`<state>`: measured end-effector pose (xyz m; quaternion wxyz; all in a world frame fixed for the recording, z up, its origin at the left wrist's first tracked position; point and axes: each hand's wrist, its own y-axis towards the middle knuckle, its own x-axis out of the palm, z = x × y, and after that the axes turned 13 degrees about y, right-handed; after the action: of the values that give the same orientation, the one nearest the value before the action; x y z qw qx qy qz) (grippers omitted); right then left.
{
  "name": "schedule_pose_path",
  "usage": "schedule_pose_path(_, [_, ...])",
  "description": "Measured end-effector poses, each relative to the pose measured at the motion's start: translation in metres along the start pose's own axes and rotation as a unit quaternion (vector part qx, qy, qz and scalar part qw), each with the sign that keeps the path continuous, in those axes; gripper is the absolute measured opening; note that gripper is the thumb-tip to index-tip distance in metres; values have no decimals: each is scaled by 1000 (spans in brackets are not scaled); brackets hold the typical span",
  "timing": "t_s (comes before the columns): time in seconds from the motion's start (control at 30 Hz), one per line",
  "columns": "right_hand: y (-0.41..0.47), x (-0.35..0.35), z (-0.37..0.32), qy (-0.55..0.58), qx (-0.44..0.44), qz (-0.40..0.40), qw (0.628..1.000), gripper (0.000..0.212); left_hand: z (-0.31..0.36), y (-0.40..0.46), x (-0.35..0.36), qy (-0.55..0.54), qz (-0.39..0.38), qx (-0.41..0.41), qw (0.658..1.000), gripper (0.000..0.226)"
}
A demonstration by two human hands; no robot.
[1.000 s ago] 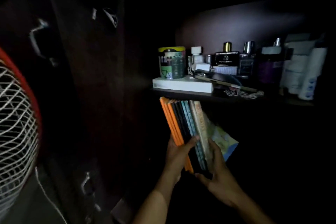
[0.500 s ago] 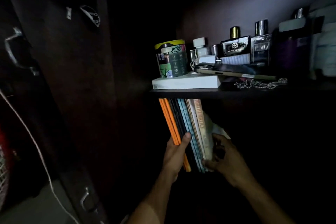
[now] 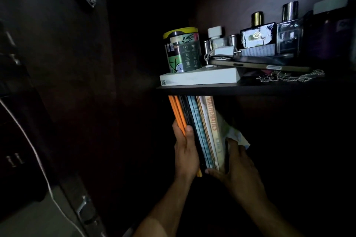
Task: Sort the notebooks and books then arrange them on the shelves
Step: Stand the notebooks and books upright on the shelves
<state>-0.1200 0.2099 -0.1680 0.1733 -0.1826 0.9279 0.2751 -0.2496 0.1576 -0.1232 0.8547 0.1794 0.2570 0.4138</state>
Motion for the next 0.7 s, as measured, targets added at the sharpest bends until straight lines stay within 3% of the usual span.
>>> schedule_pose_path(0.1, [-1,1,-2,-25,-1,1,1000,111,-4,7,-8,-44,-63,-55,995,65])
schedule_pose_path(0.17, [-1,0,-1,-14,7,6,1000,111,-2,9,-12,-98,-79,-74,989,52])
schedule_pose_path(0.27, [2,-1,4,67,22,22,997,114,-6,11,-10,-188,-104,-75,974,45])
schedule_pose_path(0.4, [8,0,10,143,9,23,989,139,-20,17,-4,-195,-99,-76,973,61])
schedule_pose_path(0.7, [9,0,8,75,16,-15,997,132,-34,26,2,-139,-98,-86,982,75])
